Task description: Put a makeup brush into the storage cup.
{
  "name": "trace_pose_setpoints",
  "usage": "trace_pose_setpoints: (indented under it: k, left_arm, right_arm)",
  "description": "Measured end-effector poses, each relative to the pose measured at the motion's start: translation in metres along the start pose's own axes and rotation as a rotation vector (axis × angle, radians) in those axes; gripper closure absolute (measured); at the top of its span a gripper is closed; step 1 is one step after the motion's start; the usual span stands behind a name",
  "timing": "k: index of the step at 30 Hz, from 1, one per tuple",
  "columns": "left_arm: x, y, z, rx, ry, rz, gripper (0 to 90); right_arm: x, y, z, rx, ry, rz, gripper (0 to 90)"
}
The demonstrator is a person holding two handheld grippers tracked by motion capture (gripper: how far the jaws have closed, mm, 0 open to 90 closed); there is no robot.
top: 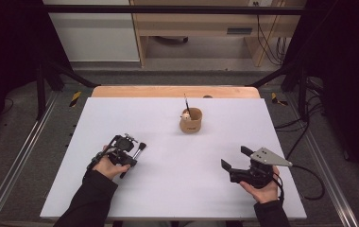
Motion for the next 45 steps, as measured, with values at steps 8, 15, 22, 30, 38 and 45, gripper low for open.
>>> trace_pose_setpoints:
  k: [8,15,22,30,38,45]
  left_arm:
    - [0.001,0.0,0.001,0.004,-0.004,-0.002,75.7]
    - [0.002,0.0,0.004,0.021,-0.019,-0.004,78.1]
    - [0.002,0.0,0.005,0.028,-0.035,-0.009,78.5]
    - [0.003,0.0,0.007,0.045,-0.058,-0.014,78.7]
    - [0.008,0.009,0.01,0.094,-0.093,-0.011,78.8]
    - [0.016,0.029,0.01,0.182,-0.113,-0.012,78.8]
  right_arm:
    - [0.0,0.0,0.0,0.001,-0.003,0.001,11.3]
    - [0.0,0.0,0.0,0.0,-0.003,-0.002,11.3]
    - [0.0,0.0,0.0,0.001,-0.002,0.0,11.3]
    - [0.0,-0.001,0.0,-0.003,-0.004,-0.003,11.4]
    - [0.001,0.0,0.0,0.004,-0.005,-0.003,11.5]
    - [0.002,0.001,-0.001,0.005,-0.008,-0.003,11.6]
Point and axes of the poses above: each handheld gripper's, and its own axes: y roughly backward along the jaws, z roughly out of its underside, x roughly to its right, the point moved 2 cm from there along -y, roughly forward along the jaws, and after that the axes turned 12 degrees about z, right-handed, at the moved point
